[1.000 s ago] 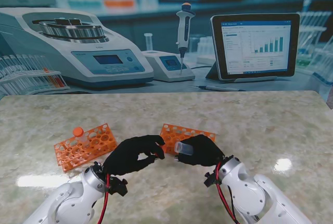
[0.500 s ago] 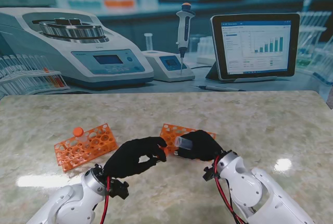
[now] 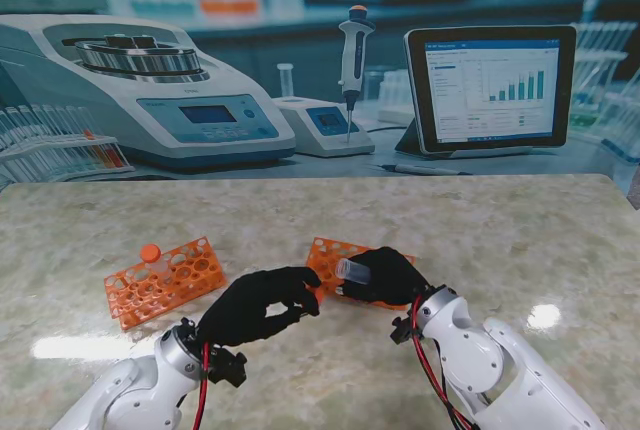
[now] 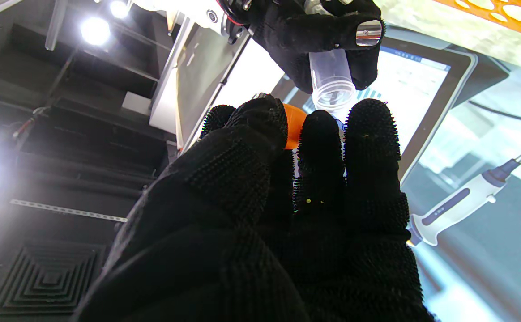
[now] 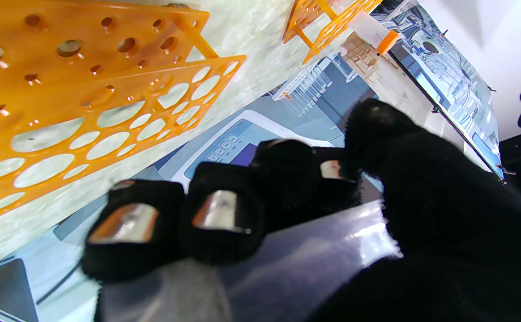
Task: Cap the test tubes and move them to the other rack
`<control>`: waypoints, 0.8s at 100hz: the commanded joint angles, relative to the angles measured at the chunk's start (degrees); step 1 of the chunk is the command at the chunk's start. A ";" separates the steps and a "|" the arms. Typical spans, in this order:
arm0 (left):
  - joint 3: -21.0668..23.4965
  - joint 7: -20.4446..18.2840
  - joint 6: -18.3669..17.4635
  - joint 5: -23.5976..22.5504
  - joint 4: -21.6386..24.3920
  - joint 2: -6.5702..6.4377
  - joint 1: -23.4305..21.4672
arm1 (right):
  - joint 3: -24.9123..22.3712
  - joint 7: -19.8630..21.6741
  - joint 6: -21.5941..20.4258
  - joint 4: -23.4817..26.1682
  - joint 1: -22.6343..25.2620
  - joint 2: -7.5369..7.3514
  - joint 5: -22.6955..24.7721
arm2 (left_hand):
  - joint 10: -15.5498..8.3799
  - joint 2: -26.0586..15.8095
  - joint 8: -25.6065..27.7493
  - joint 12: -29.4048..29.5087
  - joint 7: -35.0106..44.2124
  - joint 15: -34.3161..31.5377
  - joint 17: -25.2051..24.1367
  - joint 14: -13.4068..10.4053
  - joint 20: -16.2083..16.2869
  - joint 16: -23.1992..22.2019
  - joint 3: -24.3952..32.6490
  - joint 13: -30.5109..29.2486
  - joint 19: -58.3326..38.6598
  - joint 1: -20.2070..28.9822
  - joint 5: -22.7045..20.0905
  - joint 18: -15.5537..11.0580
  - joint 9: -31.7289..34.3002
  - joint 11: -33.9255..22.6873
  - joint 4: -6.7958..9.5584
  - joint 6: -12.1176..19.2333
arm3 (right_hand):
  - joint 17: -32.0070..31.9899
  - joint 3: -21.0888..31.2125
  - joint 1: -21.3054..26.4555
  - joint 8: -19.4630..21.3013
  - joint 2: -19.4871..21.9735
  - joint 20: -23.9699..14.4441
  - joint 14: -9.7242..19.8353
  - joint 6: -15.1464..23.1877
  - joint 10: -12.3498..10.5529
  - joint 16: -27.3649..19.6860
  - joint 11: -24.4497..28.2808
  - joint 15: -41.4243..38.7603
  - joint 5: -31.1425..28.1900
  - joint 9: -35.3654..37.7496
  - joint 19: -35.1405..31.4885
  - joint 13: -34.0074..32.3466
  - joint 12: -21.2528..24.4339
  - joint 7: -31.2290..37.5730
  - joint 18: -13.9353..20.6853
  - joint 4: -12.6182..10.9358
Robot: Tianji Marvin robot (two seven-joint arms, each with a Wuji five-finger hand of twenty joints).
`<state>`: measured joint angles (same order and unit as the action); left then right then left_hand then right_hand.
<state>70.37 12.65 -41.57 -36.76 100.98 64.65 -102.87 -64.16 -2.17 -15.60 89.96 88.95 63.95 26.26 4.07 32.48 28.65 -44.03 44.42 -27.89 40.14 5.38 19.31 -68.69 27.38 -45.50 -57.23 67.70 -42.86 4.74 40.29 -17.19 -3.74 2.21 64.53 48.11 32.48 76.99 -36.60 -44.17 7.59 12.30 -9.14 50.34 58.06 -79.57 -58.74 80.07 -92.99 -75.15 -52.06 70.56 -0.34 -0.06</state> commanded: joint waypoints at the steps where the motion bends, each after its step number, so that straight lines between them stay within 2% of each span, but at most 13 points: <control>1: -0.19 -0.37 -0.19 0.29 0.21 -0.04 -0.23 | 0.15 0.22 0.29 0.00 0.23 0.25 -0.17 | 0.15 -1.11 0.73 -2.84 1.17 0.77 -0.48 -1.69 -0.27 -0.77 1.56 0.44 1.41 5.34 -0.45 -0.69 -0.02 -2.47 0.63 -1.93 | 3.56 0.21 1.61 2.02 0.49 -3.18 6.27 -2.37 0.44 3.98 0.34 -12.30 -3.83 2.48 -17.67 -0.76 -1.61 3.38 2.67 0.53; 80: -2.78 -2.43 0.28 3.01 -1.35 -0.23 1.90 | 0.02 -0.05 -0.27 0.37 0.54 0.28 -0.16 | 0.05 -1.24 0.84 -3.17 1.21 0.59 -0.50 -1.73 -0.16 -1.02 1.39 0.60 1.52 5.46 -0.45 -0.70 -0.07 -2.47 0.69 -1.96 | 3.56 0.16 1.65 2.02 0.52 -3.18 6.27 -2.37 0.46 3.98 0.33 -12.30 -3.83 2.47 -17.67 -0.76 -1.61 3.38 2.67 0.53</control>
<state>67.92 10.65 -41.68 -34.00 99.79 64.46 -101.16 -64.22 -2.29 -15.83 90.05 89.01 63.97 26.26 4.07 32.46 28.67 -44.52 44.44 -27.88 40.14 5.38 19.31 -68.78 27.38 -45.50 -57.10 67.74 -42.86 4.76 40.27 -17.20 -3.73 2.19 64.53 48.09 32.48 77.02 -36.60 -44.17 7.57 12.28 -9.13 50.34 58.05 -79.57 -58.76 80.07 -92.99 -75.15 -52.06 70.56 -0.34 -0.05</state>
